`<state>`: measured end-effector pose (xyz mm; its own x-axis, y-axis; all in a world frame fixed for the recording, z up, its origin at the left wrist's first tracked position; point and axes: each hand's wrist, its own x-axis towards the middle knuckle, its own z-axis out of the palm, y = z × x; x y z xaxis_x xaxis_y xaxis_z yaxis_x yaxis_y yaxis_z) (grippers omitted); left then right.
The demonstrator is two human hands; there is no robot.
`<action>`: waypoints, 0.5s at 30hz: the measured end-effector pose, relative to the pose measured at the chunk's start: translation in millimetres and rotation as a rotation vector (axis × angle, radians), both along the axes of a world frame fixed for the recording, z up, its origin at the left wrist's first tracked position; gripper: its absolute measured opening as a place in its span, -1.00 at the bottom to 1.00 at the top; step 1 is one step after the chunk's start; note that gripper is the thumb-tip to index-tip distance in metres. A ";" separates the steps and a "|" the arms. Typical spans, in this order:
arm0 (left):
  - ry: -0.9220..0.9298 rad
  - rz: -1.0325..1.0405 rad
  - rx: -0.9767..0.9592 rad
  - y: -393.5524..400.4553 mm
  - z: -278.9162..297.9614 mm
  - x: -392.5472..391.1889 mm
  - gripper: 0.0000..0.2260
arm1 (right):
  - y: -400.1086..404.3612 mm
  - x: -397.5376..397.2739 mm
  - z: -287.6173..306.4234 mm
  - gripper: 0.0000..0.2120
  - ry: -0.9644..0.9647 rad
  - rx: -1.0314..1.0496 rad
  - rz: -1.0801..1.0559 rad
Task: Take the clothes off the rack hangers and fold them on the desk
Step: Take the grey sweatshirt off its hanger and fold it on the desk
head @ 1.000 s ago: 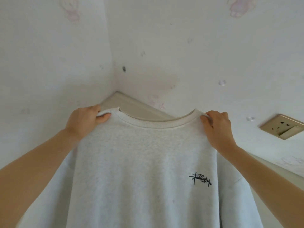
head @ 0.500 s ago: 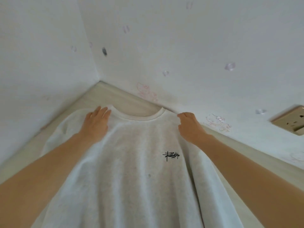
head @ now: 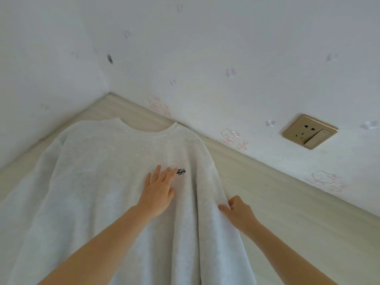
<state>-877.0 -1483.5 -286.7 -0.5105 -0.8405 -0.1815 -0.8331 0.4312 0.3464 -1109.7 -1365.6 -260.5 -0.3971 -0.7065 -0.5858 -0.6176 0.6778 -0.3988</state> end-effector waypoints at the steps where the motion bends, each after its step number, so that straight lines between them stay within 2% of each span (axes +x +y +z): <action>1: -0.009 0.009 0.018 13.0 0.6 -6.5 -0.46 | 5.7 0.4 -3.3 -0.79 0.004 0.008 0.027; 4: -0.068 0.053 0.107 43.1 -2.7 -22.4 -0.49 | 14.2 -7.4 -4.9 -0.80 0.071 -0.057 0.104; 8: -0.179 0.071 0.099 53.3 -9.8 -24.4 -0.49 | 8.3 -44.8 13.0 -0.83 0.119 -0.183 -0.013; 12: -0.151 0.095 0.123 52.8 -11.7 -24.1 -0.46 | -13.3 -113.0 33.2 -0.81 0.238 -0.282 -0.153; 15: -0.160 0.106 0.128 49.1 -9.4 -26.3 -0.45 | -19.1 -140.2 36.3 -0.78 0.226 -0.247 -0.089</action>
<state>-903.3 -1434.4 -296.1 -0.3771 -0.8528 -0.3612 -0.9199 0.2997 0.2528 -1249.9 -1384.7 -224.3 -0.5639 -0.7725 -0.2919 -0.6518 0.6334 -0.4171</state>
